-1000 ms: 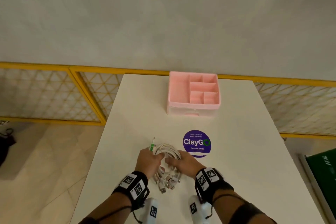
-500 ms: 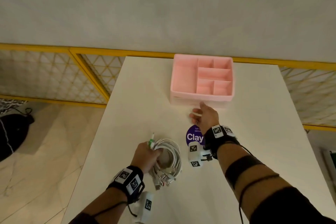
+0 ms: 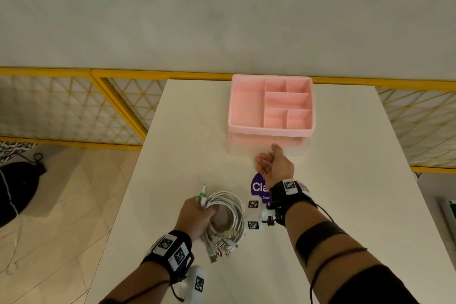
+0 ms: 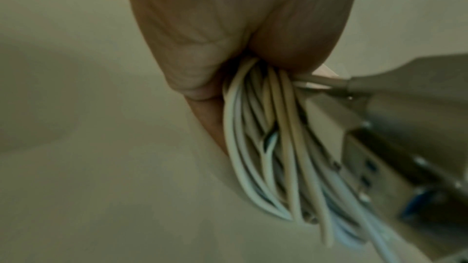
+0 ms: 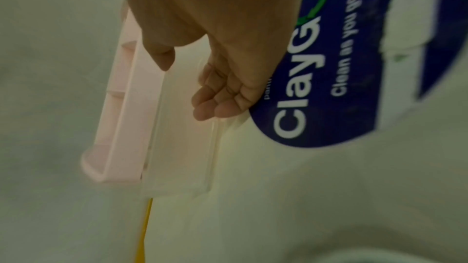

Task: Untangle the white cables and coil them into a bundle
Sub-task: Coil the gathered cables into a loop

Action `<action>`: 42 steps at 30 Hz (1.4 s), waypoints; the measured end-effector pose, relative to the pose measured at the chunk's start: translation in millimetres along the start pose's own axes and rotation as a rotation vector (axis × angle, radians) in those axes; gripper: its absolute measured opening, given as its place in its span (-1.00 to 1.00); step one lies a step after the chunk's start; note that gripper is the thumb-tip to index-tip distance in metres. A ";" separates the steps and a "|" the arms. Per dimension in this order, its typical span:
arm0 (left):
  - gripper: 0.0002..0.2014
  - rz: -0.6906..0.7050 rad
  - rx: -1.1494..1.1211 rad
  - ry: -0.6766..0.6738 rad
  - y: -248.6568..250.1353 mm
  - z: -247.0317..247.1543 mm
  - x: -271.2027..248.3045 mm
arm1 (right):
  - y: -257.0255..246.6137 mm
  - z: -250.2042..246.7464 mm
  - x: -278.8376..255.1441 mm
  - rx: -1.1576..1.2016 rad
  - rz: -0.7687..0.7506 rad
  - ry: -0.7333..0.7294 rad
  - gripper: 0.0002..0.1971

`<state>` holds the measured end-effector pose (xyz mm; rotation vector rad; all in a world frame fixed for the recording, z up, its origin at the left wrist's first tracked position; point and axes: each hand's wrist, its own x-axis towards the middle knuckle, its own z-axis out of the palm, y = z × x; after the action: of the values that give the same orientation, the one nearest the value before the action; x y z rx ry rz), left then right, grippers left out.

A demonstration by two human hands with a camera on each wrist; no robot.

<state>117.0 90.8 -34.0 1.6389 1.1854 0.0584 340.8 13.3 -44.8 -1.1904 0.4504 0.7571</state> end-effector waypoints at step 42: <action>-0.73 -0.034 -0.313 -0.121 135.5 32.7 8.3 | -56.3 -30.6 -98.9 -0.687 -0.136 -0.324 -0.56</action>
<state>228.4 81.3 49.6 1.3290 1.0535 0.1162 317.1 -53.7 49.3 -1.6725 -0.1839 1.0030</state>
